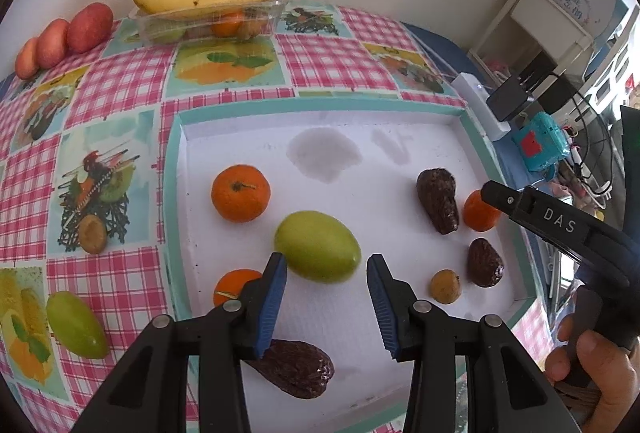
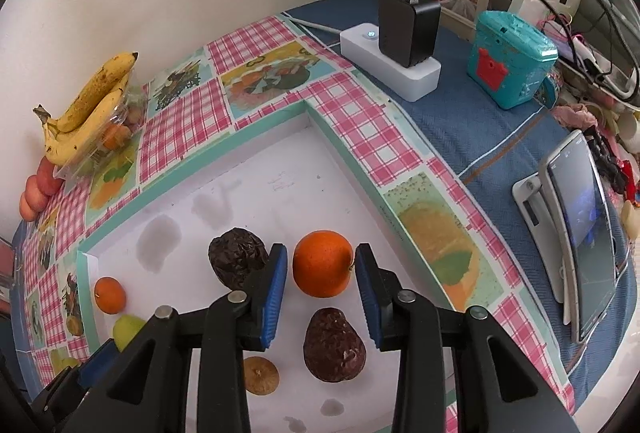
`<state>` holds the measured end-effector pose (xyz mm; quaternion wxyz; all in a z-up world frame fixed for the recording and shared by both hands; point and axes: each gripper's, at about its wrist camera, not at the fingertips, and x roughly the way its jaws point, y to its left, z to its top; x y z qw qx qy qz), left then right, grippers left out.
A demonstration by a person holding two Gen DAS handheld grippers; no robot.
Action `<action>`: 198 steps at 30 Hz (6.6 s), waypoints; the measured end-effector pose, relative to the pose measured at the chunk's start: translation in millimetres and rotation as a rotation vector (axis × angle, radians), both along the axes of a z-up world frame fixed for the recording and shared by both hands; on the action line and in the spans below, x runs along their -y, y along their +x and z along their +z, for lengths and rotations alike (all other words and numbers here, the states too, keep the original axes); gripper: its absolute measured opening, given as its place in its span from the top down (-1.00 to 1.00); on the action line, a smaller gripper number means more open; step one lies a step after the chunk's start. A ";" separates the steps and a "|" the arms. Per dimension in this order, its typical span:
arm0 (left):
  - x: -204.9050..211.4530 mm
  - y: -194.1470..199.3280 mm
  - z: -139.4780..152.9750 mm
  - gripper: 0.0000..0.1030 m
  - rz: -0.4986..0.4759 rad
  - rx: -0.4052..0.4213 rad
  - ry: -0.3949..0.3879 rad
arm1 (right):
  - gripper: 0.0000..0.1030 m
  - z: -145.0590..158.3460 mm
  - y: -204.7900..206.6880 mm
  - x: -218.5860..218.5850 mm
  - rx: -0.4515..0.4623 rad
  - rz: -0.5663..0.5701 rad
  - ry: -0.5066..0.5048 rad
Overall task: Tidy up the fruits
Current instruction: 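Lower and open the left tool on the pear while the right releases the tangerine, then withdraw both tools from the tray back toward the loose fruit, then close the left tool on the green pear lying on the tablecloth, then lift the pear in the left tool while the right closes on a brown kiwi, then carry the green pear and kiwi in both tools over the white tray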
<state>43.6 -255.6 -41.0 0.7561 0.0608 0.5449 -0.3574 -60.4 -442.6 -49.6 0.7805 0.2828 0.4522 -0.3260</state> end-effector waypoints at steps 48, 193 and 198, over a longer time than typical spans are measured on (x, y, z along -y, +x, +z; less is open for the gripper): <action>-231.3 72.3 80.7 -1.00 0.514 0.301 0.310 | -0.66 60.5 60.6 -155.1 0.060 0.422 -0.031; -247.4 114.1 28.5 0.24 0.517 -0.132 -0.159 | 0.54 28.9 146.1 -232.9 0.050 0.590 0.004; -240.8 104.1 42.9 0.24 0.487 -0.089 -0.155 | 0.54 49.3 125.2 -221.2 0.078 0.556 -0.017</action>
